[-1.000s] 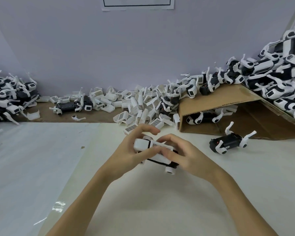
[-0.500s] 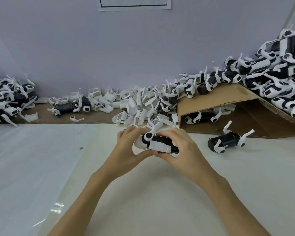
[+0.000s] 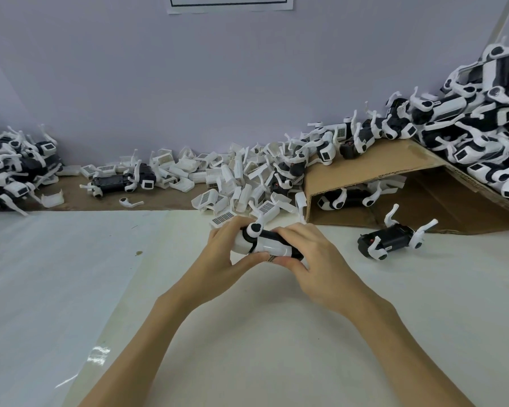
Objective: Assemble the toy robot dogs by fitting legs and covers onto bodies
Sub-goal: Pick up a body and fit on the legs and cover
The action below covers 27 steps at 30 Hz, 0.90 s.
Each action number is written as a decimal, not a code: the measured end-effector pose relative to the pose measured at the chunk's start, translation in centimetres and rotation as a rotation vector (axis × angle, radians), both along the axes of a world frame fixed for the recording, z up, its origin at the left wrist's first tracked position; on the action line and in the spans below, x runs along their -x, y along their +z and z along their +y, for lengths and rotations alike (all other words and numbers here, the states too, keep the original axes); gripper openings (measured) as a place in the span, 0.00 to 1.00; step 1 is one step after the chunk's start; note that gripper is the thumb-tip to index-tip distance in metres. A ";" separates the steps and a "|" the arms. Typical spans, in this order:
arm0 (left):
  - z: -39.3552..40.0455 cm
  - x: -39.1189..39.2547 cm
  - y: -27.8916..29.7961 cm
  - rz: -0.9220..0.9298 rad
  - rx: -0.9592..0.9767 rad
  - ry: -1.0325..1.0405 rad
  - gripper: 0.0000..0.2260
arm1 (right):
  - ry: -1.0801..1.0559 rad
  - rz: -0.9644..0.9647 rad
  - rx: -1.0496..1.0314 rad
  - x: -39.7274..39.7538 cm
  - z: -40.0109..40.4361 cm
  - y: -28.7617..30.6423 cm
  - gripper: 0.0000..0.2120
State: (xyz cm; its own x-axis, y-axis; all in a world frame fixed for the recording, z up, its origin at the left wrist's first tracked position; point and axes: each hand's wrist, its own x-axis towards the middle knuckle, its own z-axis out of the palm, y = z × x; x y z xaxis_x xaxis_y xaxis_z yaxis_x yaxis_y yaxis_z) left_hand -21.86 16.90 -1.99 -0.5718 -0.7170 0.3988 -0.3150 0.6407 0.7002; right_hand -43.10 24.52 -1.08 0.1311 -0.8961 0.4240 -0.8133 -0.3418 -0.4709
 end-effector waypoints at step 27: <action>-0.6 -0.1 0.1 0.126 -0.062 -0.097 0.14 | 0.012 -0.029 -0.067 -0.3 0.1 0.2 0.18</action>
State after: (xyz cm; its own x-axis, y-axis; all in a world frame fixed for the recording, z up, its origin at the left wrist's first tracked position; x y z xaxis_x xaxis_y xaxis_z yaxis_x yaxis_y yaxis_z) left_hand -21.77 16.33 -1.92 -0.5874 -0.6867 0.4282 -0.1611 0.6177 0.7697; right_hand -42.82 24.67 -0.84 0.1309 -0.9211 0.3666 -0.7950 -0.3185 -0.5163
